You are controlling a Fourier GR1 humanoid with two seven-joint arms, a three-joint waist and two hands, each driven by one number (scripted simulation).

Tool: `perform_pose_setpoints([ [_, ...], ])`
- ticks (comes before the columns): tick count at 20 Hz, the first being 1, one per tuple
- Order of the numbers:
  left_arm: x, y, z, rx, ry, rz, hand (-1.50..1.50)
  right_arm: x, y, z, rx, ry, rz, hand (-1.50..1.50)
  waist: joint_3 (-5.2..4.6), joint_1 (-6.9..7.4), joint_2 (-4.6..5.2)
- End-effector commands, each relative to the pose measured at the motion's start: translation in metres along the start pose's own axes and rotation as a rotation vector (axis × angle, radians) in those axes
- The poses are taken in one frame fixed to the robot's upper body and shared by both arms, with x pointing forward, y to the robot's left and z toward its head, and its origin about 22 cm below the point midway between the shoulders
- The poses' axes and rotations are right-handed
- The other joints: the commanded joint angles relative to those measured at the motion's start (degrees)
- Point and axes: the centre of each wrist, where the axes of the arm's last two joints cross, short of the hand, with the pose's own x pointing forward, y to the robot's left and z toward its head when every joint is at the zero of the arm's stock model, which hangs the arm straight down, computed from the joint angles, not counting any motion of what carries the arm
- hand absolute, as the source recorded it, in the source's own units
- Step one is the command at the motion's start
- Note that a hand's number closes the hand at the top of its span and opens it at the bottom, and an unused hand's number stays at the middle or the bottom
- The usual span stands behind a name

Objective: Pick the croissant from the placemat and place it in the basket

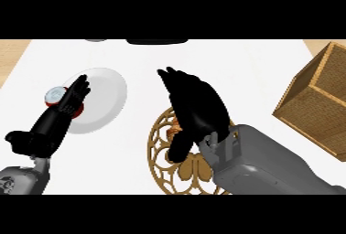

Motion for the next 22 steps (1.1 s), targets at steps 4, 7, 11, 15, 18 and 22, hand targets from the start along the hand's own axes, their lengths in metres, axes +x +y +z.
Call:
perform_pose_setpoints([
  [4, -0.003, -0.007, -0.001, -0.023, 0.003, -0.004, 0.00, -0.004, -0.041, 0.056, 0.057, 0.102, 0.033, -1.50, 0.10, 0.39, 0.45],
  [7, 0.001, 0.006, 0.001, -0.008, -0.023, -0.012, 0.00, -0.018, -0.042, 0.066, 0.024, 0.109, 0.025, -1.50, 0.12, 1.00, 0.69],
  [11, -0.003, 0.000, -0.001, -0.023, -0.012, -0.010, 0.00, -0.035, -0.035, 0.079, 0.022, 0.102, 0.001, -1.50, 0.12, 1.20, 0.87],
  [15, 0.005, -0.003, -0.001, -0.029, -0.012, 0.005, 0.00, -0.031, -0.015, 0.052, -0.008, 0.113, -0.065, -1.50, 0.13, 2.08, 1.04],
  [18, -0.003, -0.018, 0.001, -0.034, -0.012, 0.002, 0.00, -0.047, 0.009, 0.044, -0.020, 0.105, -0.089, -1.50, 0.15, 2.03, 1.11],
  [22, 0.001, -0.007, -0.014, -0.037, -0.028, -0.003, 0.00, -0.057, 0.044, 0.026, -0.062, 0.091, -0.102, -1.50, 0.15, 2.03, 1.19],
])
